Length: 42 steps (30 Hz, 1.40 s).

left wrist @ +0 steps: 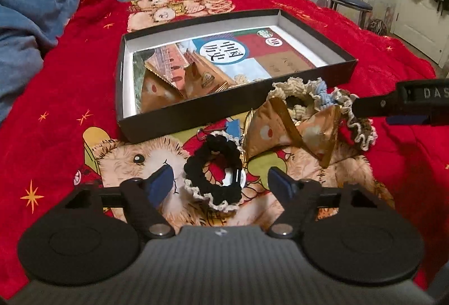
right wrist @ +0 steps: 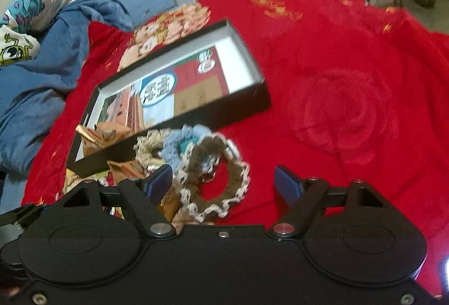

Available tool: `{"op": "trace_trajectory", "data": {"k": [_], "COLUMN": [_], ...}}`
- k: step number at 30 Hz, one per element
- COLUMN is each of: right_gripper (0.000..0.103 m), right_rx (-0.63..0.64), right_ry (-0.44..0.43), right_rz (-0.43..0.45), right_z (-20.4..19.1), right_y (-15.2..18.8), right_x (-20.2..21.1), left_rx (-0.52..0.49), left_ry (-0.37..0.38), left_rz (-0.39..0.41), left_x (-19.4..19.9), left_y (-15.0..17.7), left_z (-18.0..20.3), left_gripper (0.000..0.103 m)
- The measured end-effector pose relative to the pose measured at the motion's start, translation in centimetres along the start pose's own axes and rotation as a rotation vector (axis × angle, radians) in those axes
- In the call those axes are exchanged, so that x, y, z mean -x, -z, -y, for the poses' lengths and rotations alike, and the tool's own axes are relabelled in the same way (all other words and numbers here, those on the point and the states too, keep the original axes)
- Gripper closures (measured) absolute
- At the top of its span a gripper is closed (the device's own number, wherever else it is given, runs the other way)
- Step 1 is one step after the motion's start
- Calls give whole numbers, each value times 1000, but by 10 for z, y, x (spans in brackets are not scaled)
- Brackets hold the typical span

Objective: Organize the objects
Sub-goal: 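Grasp the black beaded bracelet with the left tool while the right tool grasps the brown crochet scrunchie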

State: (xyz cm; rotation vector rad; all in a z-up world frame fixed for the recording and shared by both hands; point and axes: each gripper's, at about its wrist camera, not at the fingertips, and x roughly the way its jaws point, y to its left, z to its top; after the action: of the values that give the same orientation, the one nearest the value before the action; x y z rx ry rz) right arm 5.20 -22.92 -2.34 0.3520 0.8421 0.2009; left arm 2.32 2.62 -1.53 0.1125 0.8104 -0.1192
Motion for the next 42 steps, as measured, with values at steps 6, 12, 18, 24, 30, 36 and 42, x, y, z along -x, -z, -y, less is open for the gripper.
{"op": "trace_trajectory", "data": {"k": [6,12,18,24,30,36,42], "right_gripper": [30,38,49,68,78,84,86], "right_rx": [37,33,51,62,22,8,-11], "right_ry": [8,20,27,51,44,43,48], "right_rz": [-42,-42,-35,-28,-23,-22,0], "right_z": [-5,-3,-5,-7,-1,-1,1], "right_y": [4,2,3,5,5,5,5], "right_x": [-10,-13,-17,-17,-17,-15,-10], "left_rx": [6,-1,7,8,10,14,21], "left_ry": [-38,-36,-38,-45,-48,-51,-53], "left_rz": [-41,-23,-19,-17,-13,-9,-5], "left_x": [-12,-13,-15,-15,-15,-14,-13], "left_y": [4,3,1,1,2,2,2], "left_z": [-2,2,5,7,7,8,6], "left_gripper": [33,62,79,80,81,81,82]}}
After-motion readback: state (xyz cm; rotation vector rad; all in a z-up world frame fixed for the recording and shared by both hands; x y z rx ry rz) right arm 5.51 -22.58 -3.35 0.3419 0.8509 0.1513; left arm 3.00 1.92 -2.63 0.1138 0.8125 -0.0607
